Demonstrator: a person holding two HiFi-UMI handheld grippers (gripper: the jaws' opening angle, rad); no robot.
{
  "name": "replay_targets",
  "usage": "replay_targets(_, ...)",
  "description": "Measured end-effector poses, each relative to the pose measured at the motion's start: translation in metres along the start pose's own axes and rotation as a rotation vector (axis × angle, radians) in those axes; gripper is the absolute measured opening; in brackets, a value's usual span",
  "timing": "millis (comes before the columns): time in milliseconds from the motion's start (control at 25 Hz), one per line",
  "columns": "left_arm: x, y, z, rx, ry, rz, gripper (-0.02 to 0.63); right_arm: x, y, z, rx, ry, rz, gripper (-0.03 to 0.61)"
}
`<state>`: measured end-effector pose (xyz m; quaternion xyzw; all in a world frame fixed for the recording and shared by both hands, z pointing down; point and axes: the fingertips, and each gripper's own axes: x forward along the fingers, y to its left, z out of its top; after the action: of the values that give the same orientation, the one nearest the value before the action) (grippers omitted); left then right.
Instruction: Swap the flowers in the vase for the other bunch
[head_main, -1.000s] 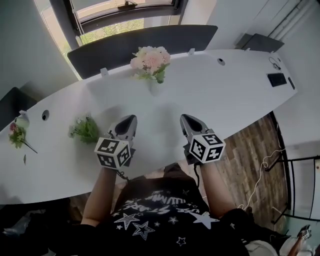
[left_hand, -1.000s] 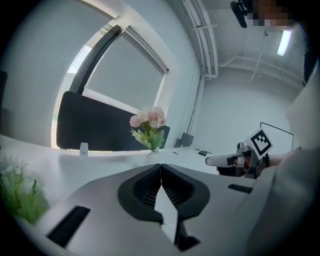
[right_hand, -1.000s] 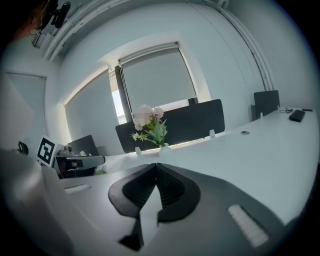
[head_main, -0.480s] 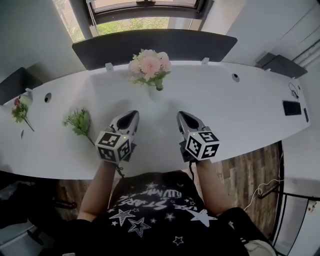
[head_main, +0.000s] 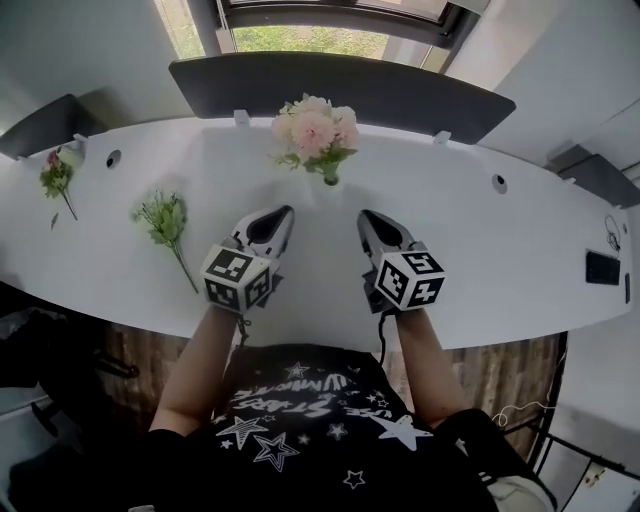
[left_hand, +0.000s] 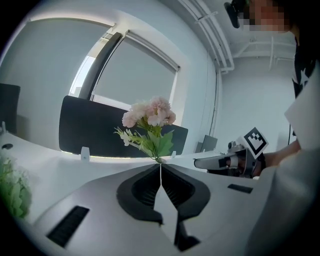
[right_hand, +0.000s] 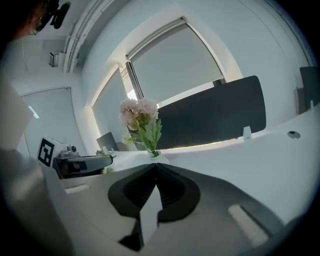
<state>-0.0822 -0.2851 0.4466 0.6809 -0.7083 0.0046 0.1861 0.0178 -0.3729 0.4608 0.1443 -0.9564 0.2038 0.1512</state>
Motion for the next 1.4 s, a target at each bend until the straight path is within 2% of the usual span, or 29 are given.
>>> replay_targets(160, 0.013, -0.001, -0.005, -0.009, -0.005, 0.020, 0.009, 0.008, -0.010, 0.007, -0.010, 0.005, 0.026, 0.003)
replay_targets(320, 0.026, -0.011, -0.014, 0.015, 0.016, -0.003, 0.011, 0.013, -0.018, 0.010, -0.017, 0.016, 0.044, 0.002)
replay_targets(360, 0.030, -0.013, -0.016, 0.019, 0.019, -0.014, 0.024, 0.014, -0.019, 0.011, -0.019, 0.019, 0.050, 0.002)
replay_targets(440, 0.037, -0.018, -0.019, 0.014, 0.022, -0.032, 0.103, 0.017, -0.021, 0.011, -0.025, 0.025, 0.060, 0.002)
replay_targets(560, 0.048, -0.017, -0.023, 0.022, 0.030, -0.026, 0.131, 0.022, -0.023, 0.014, -0.033, 0.031, 0.074, 0.003)
replay_targets(800, 0.073, -0.011, -0.031, 0.080, 0.030, -0.006, 0.258, 0.036, -0.027, 0.021, -0.048, 0.037, 0.093, 0.002)
replay_targets(1000, 0.093, -0.008, -0.042, 0.088, 0.052, -0.002, 0.319, 0.045, -0.033, 0.020, -0.052, 0.054, 0.095, 0.003)
replay_targets(1400, 0.120, -0.002, -0.063, 0.152, 0.060, -0.039, 0.334, 0.065, -0.041, 0.015, -0.048, 0.085, 0.111, 0.002)
